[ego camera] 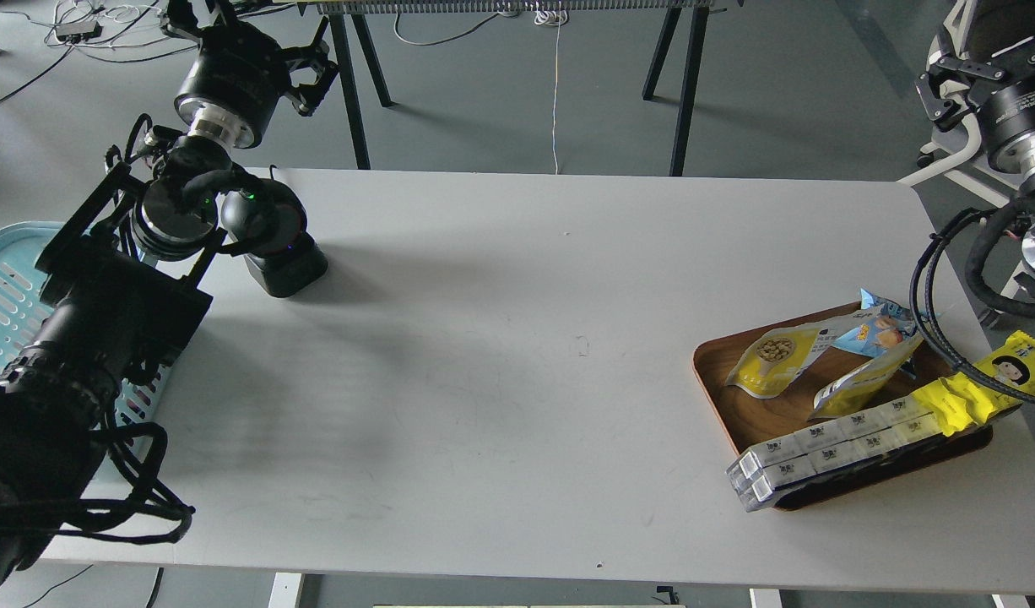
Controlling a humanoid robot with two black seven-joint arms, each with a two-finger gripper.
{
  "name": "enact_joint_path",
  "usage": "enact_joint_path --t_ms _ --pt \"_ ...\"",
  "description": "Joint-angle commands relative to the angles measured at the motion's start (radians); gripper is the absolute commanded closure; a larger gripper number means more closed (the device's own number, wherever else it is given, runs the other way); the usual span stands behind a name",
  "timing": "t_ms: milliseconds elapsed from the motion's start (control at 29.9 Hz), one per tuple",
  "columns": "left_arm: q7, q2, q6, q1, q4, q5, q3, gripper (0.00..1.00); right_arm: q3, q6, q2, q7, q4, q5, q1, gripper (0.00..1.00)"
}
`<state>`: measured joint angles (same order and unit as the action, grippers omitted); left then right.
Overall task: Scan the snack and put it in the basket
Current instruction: 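Move the right gripper from rest toward the wooden tray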
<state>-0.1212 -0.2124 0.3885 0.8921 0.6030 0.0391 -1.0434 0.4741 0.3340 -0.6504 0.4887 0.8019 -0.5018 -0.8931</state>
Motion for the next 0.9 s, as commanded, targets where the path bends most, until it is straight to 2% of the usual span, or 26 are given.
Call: enact_joint_path --t_ms 0,100,234,468,569,870 --pt "0.002 -0.005 0.003 0.008 0.0 -0.004 0.017 0.0 -0.005 0.08 0.0 0.0 -0.004 0.002 -0.001 0.01" --pt "0.015 -0.036 0.013 0.011 0.001 -0.015 0.032 0.0 0.004 0.155 -0.008 0.0 0.0 0.002 0.008 0.01" --pt "0.011 -0.085 0.024 0.022 -0.009 -0.015 0.111 0.0 0.011 0.155 -0.023 0.0 0.028 0.002 0.034 0.01" --pt "0.012 -0.102 0.024 0.025 -0.006 -0.015 0.118 0.0 -0.047 0.155 -0.104 0.0 0.068 0.13 -0.035 0.01" --pt "0.012 -0.105 0.03 0.027 -0.008 -0.015 0.117 0.0 -0.194 0.155 -0.155 0.0 0.101 0.218 -0.163 0.01" --pt "0.014 -0.101 0.033 0.034 0.0 -0.015 0.118 0.0 -0.766 0.155 -0.18 0.0 0.256 0.411 -0.702 0.01"
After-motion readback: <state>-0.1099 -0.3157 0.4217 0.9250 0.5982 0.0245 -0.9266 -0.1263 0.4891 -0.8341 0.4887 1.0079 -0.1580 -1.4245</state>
